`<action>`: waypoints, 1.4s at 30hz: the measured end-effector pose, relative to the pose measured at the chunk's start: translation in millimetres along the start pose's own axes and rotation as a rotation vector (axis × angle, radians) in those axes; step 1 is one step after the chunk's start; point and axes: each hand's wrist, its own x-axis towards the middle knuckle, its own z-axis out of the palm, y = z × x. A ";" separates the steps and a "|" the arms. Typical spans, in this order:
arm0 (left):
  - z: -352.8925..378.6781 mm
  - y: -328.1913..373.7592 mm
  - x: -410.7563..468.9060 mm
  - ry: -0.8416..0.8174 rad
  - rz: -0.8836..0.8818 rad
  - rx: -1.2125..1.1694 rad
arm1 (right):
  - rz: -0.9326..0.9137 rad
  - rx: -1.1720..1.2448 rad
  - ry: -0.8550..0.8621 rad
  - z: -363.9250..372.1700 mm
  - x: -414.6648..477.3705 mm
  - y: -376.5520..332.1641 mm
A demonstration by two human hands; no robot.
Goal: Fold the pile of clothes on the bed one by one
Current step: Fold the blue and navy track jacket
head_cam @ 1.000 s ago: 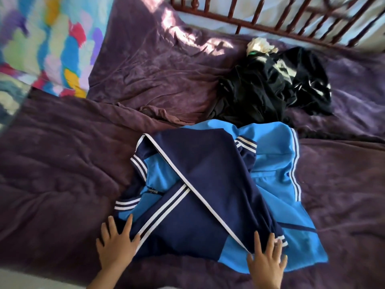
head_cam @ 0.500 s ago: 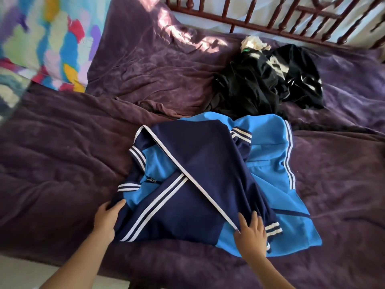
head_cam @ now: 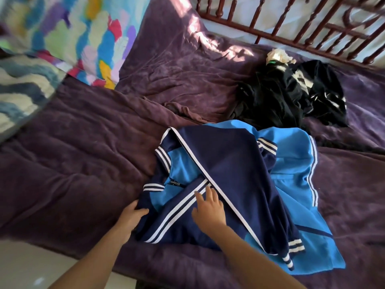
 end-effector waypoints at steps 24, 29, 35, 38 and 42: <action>1.5 1.6 58.2 -0.124 -0.106 -0.330 | -0.447 -0.819 -0.087 -73.2 230.0 -128.0; -2.6 10.5 50.8 -0.185 -0.137 -0.324 | -0.505 -0.758 -0.114 -106.3 222.9 -117.5; -2.7 14.9 27.2 -0.219 -0.004 -0.190 | -0.623 -0.693 0.014 -150.7 197.4 -84.9; 2.9 25.3 3.2 -0.256 0.147 -0.144 | -0.661 -0.699 0.138 -172.6 176.6 -57.9; 34.6 53.5 -41.1 -0.382 0.323 -0.067 | -0.687 -0.705 0.262 -199.8 147.2 -7.9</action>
